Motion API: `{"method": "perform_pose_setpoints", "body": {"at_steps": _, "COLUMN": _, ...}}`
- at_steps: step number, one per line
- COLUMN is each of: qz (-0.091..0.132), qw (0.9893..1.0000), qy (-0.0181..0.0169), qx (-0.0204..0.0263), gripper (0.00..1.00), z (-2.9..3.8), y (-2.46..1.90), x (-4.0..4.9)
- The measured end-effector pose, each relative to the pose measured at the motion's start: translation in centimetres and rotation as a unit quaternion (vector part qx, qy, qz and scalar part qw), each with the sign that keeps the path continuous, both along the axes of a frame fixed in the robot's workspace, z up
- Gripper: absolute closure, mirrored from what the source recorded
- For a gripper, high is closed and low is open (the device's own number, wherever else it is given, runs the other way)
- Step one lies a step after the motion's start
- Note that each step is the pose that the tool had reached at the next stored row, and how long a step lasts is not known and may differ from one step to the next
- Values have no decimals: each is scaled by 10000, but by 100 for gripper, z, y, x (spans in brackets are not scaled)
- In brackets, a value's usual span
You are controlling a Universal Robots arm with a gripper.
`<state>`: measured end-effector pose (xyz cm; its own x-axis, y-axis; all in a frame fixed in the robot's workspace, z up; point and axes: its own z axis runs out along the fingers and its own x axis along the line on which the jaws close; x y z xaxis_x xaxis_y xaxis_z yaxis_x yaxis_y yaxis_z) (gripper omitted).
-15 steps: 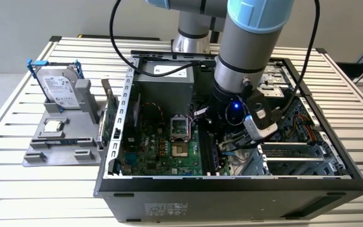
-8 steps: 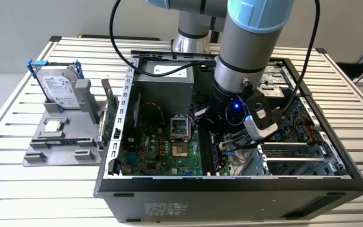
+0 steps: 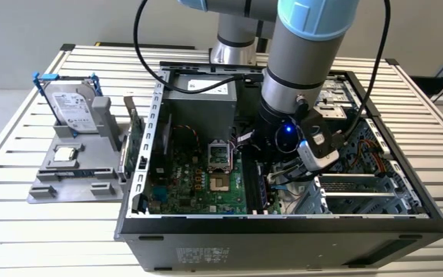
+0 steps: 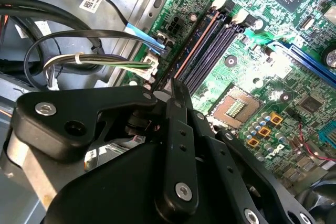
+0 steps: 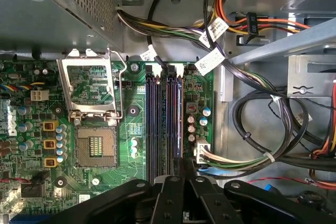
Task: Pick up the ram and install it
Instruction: 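Insert the ram into the slot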
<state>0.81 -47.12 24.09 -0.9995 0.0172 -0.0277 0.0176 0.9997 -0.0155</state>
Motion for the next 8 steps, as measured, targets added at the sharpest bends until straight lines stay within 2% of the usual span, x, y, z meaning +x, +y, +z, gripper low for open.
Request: {"method": "perform_pose_setpoints", "body": {"at_steps": 8, "qz": 25, "qw": 10000, "qy": 0, "qx": 0, "gripper": 100, "z": 0, "y": 0, "x": 0}}
